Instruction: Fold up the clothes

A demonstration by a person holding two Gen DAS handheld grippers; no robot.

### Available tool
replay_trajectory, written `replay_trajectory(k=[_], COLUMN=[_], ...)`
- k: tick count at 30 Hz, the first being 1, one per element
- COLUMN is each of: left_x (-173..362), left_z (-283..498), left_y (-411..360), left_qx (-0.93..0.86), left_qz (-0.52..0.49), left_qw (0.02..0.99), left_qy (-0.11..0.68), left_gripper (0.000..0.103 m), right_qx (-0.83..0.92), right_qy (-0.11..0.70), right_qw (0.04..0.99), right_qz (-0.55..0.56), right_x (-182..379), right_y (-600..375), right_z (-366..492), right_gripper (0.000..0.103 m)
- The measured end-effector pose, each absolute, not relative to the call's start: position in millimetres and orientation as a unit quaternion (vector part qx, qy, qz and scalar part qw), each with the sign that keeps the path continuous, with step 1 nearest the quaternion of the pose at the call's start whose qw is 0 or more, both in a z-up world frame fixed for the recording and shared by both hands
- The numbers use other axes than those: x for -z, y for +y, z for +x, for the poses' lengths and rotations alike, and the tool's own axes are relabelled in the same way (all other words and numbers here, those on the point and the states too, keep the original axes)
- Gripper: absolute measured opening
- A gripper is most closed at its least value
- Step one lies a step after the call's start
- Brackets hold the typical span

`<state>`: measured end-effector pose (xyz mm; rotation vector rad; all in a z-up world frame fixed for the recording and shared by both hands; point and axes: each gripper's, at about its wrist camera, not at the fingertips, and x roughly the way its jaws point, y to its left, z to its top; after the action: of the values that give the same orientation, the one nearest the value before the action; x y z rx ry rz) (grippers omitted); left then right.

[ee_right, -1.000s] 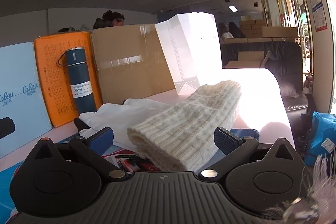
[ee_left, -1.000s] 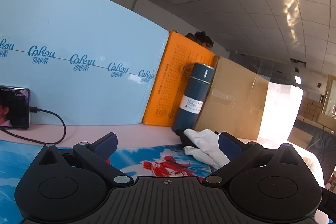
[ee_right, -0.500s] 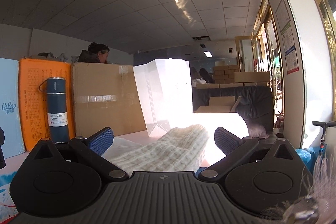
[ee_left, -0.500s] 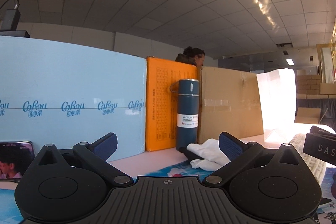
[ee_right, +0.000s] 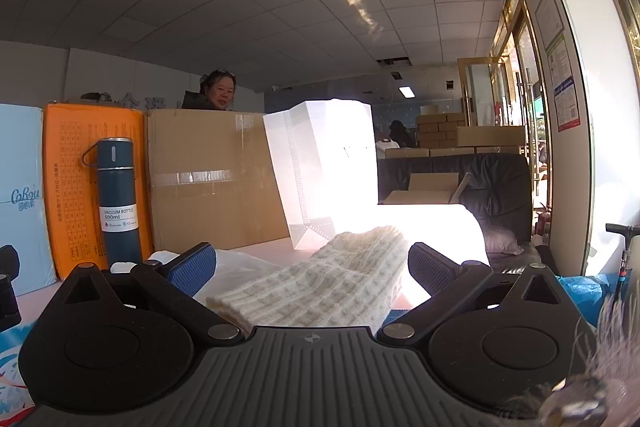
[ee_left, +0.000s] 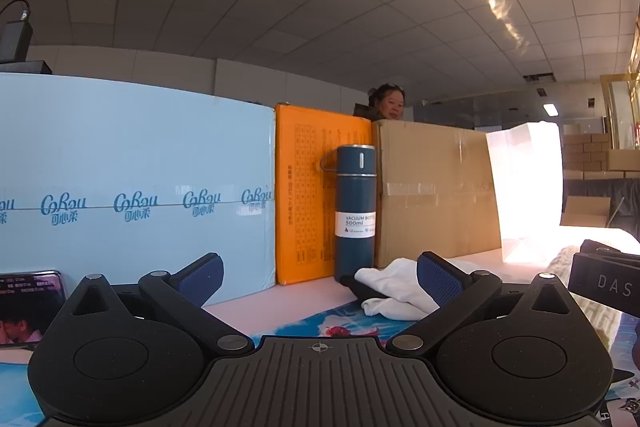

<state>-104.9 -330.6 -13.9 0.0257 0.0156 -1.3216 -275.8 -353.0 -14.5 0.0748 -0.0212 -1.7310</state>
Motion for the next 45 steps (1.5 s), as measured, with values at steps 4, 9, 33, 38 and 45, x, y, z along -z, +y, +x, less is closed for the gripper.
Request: replay_trajectory(k=[4,9,33,38,45], left_x=[14.0,14.2,15.0,15.1,14.9], left_z=[-104.3,-104.2,-105.6,-105.6,-105.5], left_y=[-331.8,-336.4,-336.5,-336.1,-336.3], left_qx=[0.614,0.625,0.625,0.625,0.625], left_qz=[0.013,0.023,0.023,0.024,0.024], left_qw=[0.789,0.78,0.78,0.78,0.78], left_qy=[0.01,0.019,0.02,0.02,0.021], left_gripper=[0.103,0.103,0.103,0.103,0.103], right_qx=[0.76,0.754,0.744,0.744,0.744], right_qy=[-0.008,-0.003,0.002,0.002,0.002], right_qw=[0.649,0.655,0.666,0.666,0.667], right_qz=[0.034,0.042,0.052,0.053,0.054], right_x=[14.8,15.1,15.8,16.1,16.3], right_y=[-352.9,-356.4,-359.3,-359.4,-359.3], right_z=[-275.4,-276.7,-277.0,-277.2,-278.2], right_gripper=[0.103,0.103,0.103,0.103,0.103])
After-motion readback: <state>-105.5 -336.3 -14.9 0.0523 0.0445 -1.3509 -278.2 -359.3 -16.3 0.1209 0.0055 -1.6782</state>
